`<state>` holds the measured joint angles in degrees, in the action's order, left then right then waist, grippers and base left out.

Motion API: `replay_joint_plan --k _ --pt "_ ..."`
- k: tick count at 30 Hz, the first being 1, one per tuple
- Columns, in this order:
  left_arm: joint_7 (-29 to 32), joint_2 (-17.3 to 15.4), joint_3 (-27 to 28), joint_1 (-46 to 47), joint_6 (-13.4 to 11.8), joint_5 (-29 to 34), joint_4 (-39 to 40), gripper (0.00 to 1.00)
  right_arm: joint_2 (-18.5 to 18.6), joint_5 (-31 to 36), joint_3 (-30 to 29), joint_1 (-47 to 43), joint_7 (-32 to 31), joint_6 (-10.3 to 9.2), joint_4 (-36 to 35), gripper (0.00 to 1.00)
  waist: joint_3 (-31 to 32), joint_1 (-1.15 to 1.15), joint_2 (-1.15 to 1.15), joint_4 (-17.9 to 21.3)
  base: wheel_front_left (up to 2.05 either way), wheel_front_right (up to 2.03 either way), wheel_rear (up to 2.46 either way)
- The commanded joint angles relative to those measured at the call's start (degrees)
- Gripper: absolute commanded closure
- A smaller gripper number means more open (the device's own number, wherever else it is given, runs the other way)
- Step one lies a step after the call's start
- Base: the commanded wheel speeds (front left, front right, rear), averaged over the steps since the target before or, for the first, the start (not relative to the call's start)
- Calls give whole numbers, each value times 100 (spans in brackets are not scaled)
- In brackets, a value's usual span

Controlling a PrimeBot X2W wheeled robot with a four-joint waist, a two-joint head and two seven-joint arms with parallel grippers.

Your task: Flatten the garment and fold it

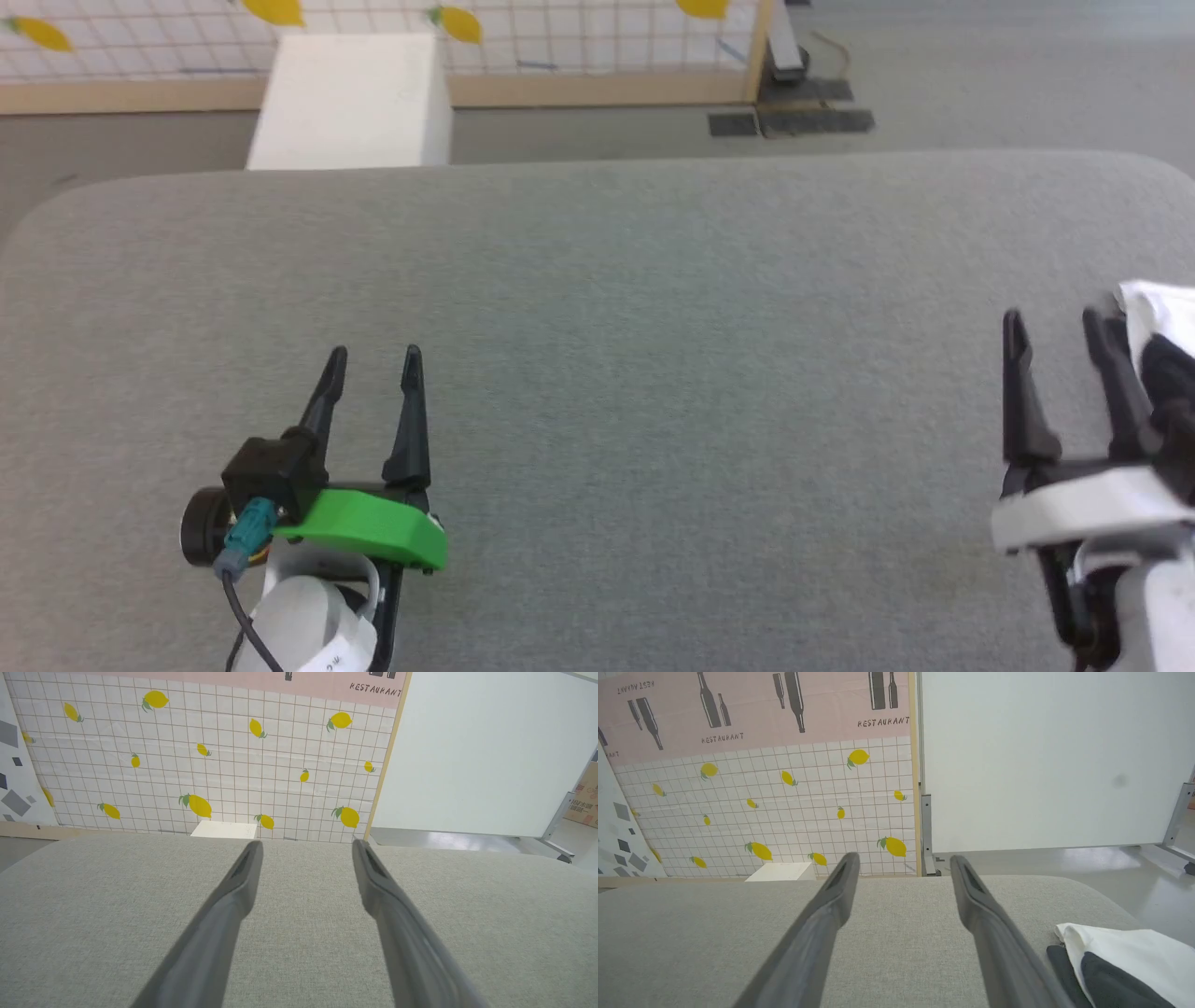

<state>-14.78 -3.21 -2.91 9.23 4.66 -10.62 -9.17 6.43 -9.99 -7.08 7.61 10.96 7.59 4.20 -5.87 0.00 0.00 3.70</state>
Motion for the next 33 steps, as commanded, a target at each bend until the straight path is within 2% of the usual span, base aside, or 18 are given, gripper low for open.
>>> replay_joint_plan --k 1,9,20,33 --pt "-21 24 -19 -105 -11 -90 -32 0 -91 38 -2 -178 75 -10 -68 0 296 0 0 -312 0 0 0" --pt "-21 31 -102 -318 -18 -130 -69 0 -327 257 109 -618 178 -10 -72 0 438 0 0 -445 0 0 0" --pt "-21 33 -286 -707 -87 -229 -94 0 -354 181 112 -1087 230 -10 -149 0 683 0 0 -475 0 0 0" --pt "-21 33 -342 -766 -155 -305 -36 0 -355 50 102 -1252 224 -10 -151 0 669 0 0 -465 0 0 0"
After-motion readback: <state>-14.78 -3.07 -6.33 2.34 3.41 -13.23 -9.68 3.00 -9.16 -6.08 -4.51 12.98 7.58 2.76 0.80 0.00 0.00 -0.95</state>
